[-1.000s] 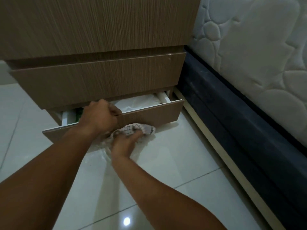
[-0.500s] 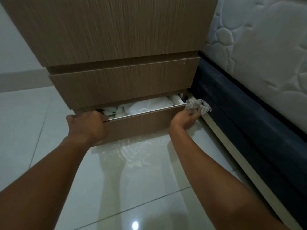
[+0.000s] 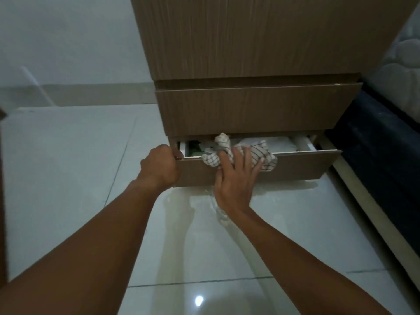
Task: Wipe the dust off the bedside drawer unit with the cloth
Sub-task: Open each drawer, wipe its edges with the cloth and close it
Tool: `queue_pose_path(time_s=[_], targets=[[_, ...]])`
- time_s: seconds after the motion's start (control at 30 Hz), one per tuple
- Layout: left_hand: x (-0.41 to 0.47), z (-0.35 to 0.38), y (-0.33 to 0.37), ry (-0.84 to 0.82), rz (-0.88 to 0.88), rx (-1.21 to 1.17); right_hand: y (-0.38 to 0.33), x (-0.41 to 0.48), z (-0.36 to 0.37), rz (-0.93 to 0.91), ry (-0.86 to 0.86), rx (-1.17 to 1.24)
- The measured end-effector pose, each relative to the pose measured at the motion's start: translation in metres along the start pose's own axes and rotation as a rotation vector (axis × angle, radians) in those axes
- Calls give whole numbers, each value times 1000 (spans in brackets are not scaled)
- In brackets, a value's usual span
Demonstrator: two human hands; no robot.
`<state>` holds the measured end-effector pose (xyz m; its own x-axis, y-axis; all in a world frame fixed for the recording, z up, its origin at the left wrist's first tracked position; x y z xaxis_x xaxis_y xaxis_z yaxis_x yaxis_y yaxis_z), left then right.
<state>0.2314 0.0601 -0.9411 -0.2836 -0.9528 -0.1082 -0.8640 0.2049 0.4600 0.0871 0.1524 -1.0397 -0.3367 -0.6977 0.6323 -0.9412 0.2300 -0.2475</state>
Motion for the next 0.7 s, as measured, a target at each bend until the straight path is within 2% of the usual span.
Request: queue_pose_path(time_s=[0.07, 0.13, 0.27, 0.33, 0.4, 0.47, 0.5, 0.63, 0.7], targets=[[-2, -5, -11, 20, -66, -125, -16, 9, 3, -211, -99, -40], [-3, -12, -17, -34, -190, -369, -33, 18, 9, -380, -132, -81], [-2, -26, -19, -172, -492, -872, -62, 33, 20, -616, -181, -148], [-3, -27, -17, -231, -538, -960, -66, 37, 25, -749, -217, -181], [-4, -26, -18, -175, -458, -810, -62, 38, 29, -934, -260, -246], [-2, -24, -21, -55, -319, -634, -54, 36, 34, -1145, -294, -389], [-2, -24, -20, -45, -265, -586, -50, 35, 35, -1236, -313, -467], [0, -15, -18, -214, -166, -371, -38, 30, 41, -1488, -404, -703], [0, -12, -18, -237, -123, -296, -33, 26, 40, -1518, -407, -769]])
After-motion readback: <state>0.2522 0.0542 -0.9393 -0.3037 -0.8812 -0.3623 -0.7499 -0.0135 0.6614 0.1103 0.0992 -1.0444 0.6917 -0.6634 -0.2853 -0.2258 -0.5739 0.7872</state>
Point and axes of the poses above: each hand's wrist, its own x-axis towards the middle knuckle, its own z-axis out of the palm, y = z × x, the point moved 1 cm from there along x, towards the middle knuckle, and after that the axes turned 12 degrees about -z, right-handed, at the moved point
